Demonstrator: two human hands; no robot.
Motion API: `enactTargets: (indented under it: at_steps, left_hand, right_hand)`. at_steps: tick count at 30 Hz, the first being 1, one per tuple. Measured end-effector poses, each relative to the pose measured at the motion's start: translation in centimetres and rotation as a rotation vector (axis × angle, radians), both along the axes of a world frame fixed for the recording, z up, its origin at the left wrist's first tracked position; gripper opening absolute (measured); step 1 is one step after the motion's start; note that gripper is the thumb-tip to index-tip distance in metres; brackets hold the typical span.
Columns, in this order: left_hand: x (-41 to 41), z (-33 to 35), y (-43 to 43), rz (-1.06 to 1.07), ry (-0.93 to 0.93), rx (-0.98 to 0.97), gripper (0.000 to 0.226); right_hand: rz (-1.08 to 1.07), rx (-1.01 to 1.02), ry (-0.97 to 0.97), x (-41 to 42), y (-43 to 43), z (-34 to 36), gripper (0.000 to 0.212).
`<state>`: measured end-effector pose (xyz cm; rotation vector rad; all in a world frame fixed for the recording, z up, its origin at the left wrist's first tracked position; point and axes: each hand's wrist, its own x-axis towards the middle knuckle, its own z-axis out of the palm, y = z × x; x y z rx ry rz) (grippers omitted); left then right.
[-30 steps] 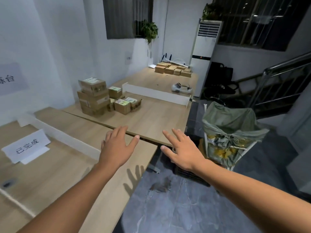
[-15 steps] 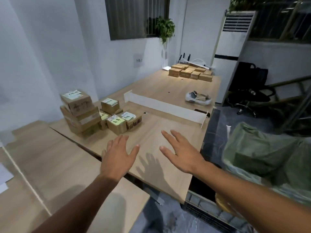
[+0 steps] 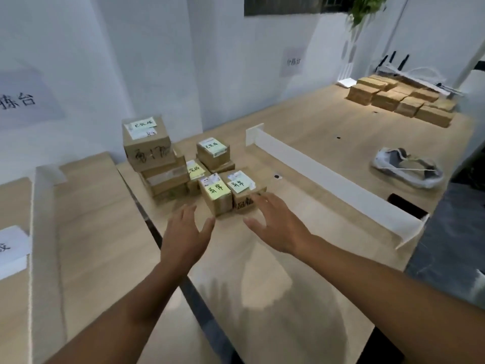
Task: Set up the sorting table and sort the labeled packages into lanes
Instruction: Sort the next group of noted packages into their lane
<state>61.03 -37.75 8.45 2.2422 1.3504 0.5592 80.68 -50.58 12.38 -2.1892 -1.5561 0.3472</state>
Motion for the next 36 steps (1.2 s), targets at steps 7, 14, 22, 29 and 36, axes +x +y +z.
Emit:
enactTargets:
  at_steps: [7,14,22,29,36]
  left_hand:
    - [7.8,-8.0,11.2,0.117,-0.054,-0.198,0.07]
    - [13.8,-15.5,19.5,0.131,-0.173,-0.397,0.071]
    - [15.1,-18.2,19.6,0.166,-0.291,-0.541,0.061]
    - [12.6,-12.4,13.2,0.2,-0.385,-0.476,0.058]
    - [5.3,-2.2,0.5,0.191,-0.505,-0.253,0.049]
  right_hand:
    - [0.051,-0.1,0.049,6.7,16.2,-8.1,0.071]
    - [0.095,-0.202,0.101,11.2,27.1,-16.8,0.071]
    - [0.22,-0.119,-0.113,11.9,28.3,-18.7,0.074]
    - [0.248,0.008,0.185,10.0,22.5,-12.9,0.078]
    - [0.498,0.179,0.346,5.2,12.2,-5.1,0.086]
